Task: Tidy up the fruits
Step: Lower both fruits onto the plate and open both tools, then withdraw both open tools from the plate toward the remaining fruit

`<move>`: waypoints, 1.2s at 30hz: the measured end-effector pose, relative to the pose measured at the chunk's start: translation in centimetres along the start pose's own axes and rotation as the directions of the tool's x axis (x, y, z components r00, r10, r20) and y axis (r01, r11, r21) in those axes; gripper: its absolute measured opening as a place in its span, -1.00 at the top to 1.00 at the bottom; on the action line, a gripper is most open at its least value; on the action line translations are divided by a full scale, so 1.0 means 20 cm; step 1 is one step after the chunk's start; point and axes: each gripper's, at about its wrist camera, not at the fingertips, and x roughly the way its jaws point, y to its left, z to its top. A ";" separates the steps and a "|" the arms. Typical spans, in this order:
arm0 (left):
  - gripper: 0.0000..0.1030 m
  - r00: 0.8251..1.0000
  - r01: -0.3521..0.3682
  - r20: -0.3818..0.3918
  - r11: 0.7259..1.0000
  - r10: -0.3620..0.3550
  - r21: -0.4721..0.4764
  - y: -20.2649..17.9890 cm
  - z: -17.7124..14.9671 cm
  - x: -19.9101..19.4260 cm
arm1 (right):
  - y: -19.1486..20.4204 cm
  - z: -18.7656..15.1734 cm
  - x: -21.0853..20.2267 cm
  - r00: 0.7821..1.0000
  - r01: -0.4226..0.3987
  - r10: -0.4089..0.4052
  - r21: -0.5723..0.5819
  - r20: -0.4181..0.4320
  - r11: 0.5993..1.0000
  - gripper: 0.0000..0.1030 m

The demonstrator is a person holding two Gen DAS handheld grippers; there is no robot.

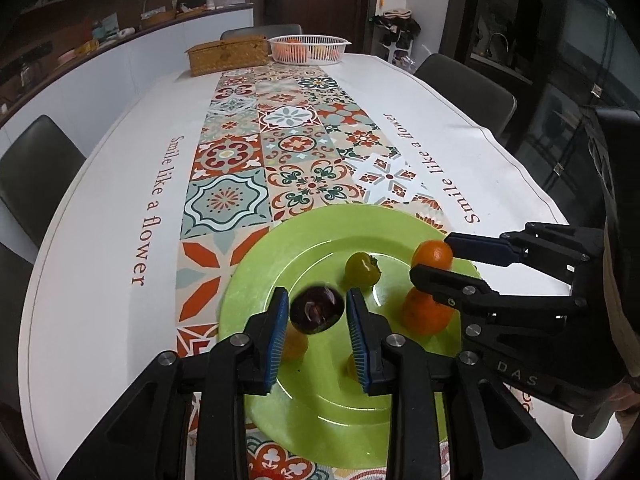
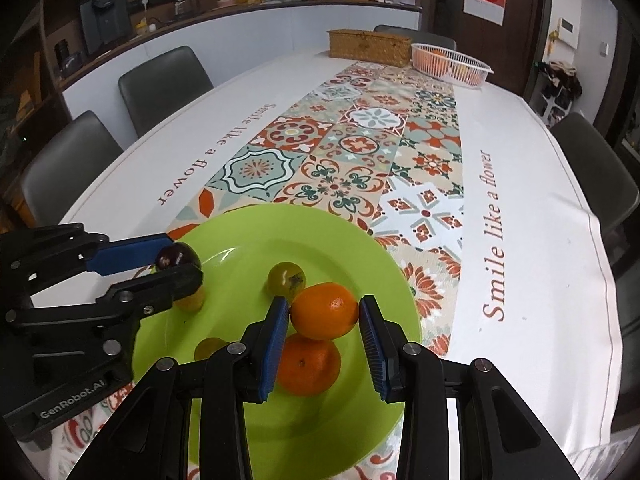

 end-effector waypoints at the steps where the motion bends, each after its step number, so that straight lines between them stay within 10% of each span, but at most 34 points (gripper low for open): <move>1: 0.34 1.000 -0.001 0.005 1.000 0.001 -0.003 0.00 0.00 -0.01 | 0.00 0.00 0.00 1.000 0.000 0.000 0.001 -0.001 1.000 0.27; 36: -0.32 0.961 -0.109 0.257 0.994 0.107 -0.006 -0.16 -0.42 -0.84 | 0.22 -0.39 -0.80 0.961 0.031 -0.016 -0.049 0.274 0.998 -0.06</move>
